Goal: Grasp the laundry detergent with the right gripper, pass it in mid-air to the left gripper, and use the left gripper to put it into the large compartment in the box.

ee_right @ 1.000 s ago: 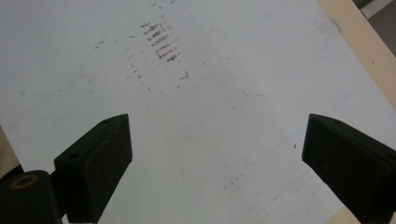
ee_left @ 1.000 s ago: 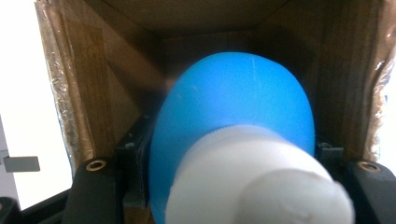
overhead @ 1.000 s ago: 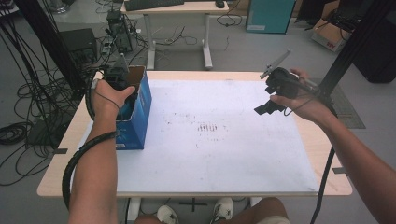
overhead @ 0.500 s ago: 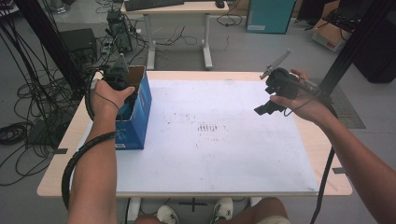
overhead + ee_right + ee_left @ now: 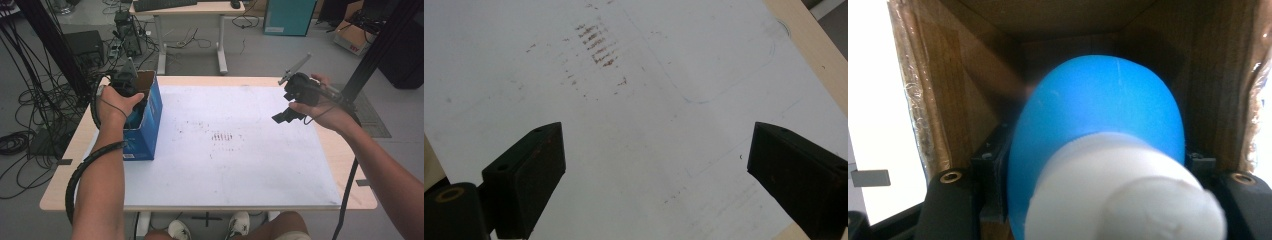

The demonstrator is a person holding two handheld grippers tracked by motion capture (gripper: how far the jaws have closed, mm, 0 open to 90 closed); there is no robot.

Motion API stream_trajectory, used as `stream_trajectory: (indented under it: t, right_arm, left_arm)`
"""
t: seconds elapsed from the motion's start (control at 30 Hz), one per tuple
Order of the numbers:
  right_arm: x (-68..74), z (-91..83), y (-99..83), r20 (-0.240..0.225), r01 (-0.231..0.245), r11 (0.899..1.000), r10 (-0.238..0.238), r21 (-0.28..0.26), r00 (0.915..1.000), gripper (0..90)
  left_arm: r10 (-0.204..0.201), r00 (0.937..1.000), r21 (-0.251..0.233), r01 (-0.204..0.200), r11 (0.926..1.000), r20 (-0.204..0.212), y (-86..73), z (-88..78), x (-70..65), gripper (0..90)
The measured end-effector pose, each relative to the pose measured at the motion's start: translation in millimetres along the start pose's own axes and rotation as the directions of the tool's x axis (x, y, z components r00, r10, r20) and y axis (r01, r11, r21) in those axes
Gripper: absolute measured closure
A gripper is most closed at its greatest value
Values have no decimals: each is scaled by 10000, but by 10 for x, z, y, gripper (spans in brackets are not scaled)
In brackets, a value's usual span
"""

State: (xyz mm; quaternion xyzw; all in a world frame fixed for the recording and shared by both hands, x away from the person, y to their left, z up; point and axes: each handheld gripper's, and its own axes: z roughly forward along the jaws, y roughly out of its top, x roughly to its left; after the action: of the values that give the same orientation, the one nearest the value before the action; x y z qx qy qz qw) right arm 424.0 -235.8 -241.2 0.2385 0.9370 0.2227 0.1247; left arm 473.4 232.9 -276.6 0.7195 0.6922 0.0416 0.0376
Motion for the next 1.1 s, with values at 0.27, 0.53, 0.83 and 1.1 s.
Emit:
stream_trajectory:
  t: [0.27,0.53,0.83,1.1]
  right_arm:
    - [6,2,4,-38,-27,10000,27,-5,10000,85]
    - [15,2,2,-90,-35,10000,35,-30,10000,85]
    - [34,20,50,-108,39,10000,-40,-92,9999,85]
    - [15,9,75,-28,-51,10000,51,68,10000,85]
  left_arm:
    - [42,10000,-17,-42,10000,-3,2,1,-3,354]
    - [111,9999,-140,-110,9998,40,-17,-30,1,315]
    - [219,9998,-425,-217,9989,42,-79,-165,-12,301]
    - [606,9979,-661,-619,9959,-214,-134,-370,-137,288]
